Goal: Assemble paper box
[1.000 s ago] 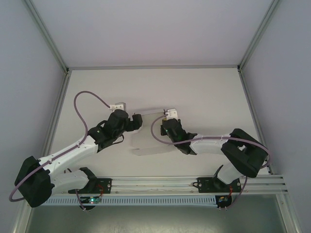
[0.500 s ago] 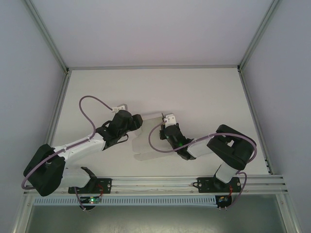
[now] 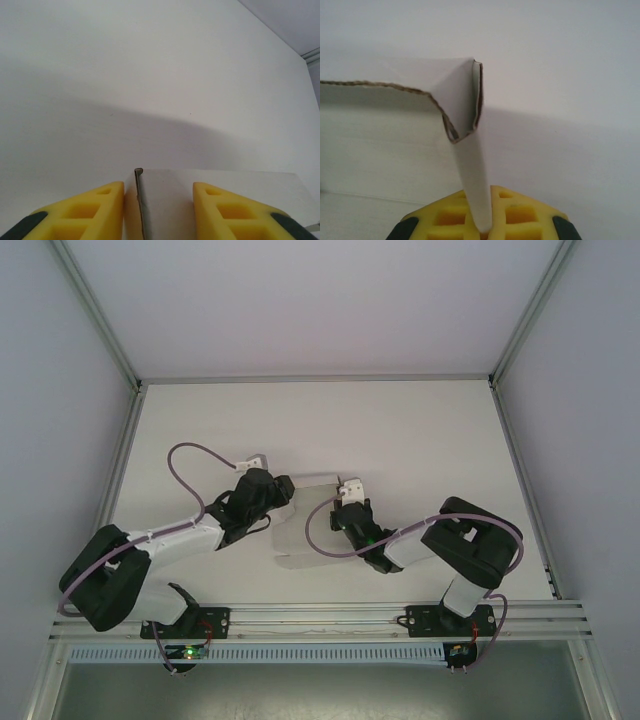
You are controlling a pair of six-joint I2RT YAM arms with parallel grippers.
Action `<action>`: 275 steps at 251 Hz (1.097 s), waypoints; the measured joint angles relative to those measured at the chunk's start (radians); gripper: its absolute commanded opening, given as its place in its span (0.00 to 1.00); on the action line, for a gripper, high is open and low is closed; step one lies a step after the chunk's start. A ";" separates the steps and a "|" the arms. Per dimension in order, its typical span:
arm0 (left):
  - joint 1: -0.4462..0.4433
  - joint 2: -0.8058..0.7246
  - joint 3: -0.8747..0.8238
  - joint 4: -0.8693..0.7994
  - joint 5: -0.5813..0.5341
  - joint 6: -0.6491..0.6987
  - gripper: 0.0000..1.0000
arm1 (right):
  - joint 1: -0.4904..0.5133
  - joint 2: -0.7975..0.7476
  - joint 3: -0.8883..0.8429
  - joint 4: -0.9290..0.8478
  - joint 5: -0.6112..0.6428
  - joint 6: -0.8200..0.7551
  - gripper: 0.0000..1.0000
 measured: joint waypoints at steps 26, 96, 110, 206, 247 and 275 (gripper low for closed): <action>0.000 0.018 0.002 0.026 -0.001 0.001 0.33 | 0.000 0.000 0.021 -0.042 0.031 0.024 0.13; -0.008 0.032 0.016 0.029 0.002 0.033 0.32 | 0.000 -0.020 0.021 -0.096 0.056 0.035 0.31; -0.018 0.032 0.020 0.023 -0.005 0.045 0.32 | -0.002 -0.035 0.021 -0.110 0.044 0.034 0.33; -0.057 0.051 0.041 0.004 -0.081 0.066 0.29 | -0.034 -0.108 0.021 -0.179 -0.055 0.039 0.35; -0.075 0.043 0.040 -0.008 -0.105 0.077 0.29 | -0.034 -0.108 0.023 -0.223 -0.055 0.048 0.33; -0.082 0.043 0.040 -0.008 -0.108 0.084 0.29 | -0.034 -0.108 0.022 -0.232 -0.057 0.067 0.19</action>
